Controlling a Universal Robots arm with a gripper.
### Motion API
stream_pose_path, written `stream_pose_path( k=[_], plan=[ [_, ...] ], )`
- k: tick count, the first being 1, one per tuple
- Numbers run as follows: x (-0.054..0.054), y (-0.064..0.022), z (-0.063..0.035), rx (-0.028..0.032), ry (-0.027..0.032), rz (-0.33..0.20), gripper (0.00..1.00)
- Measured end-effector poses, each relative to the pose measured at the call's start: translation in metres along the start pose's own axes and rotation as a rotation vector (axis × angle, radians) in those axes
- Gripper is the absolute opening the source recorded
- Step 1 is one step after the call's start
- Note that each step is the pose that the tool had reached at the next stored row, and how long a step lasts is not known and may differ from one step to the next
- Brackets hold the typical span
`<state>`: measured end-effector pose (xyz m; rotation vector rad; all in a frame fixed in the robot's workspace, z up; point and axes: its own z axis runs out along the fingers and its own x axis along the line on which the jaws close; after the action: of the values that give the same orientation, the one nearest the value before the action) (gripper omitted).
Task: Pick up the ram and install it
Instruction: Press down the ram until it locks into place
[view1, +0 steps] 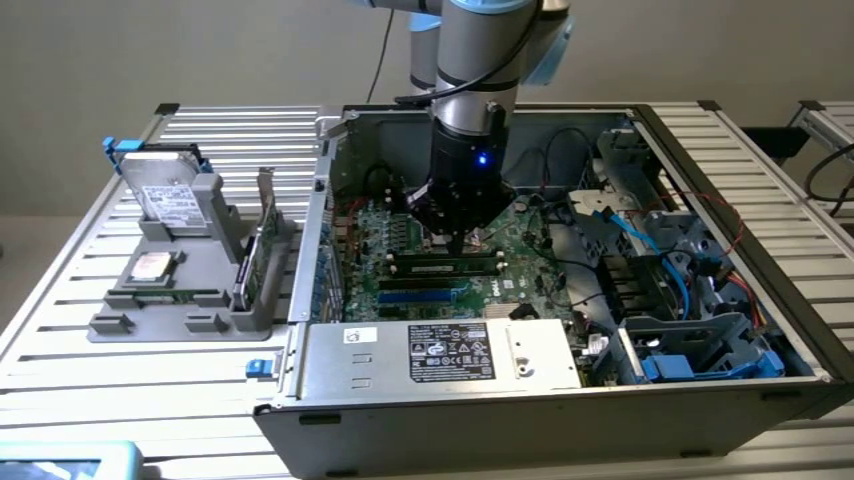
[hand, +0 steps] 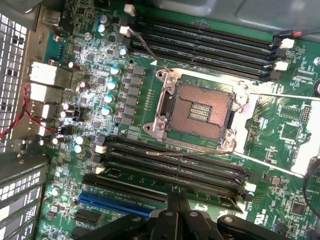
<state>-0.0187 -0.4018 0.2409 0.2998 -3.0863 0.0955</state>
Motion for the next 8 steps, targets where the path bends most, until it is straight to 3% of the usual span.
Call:
stream_pose_path(
  k=[8],
  plan=[
    [-0.0001,0.0,0.0,-0.0015,-0.0006,0.081,0.11]
  ],
)
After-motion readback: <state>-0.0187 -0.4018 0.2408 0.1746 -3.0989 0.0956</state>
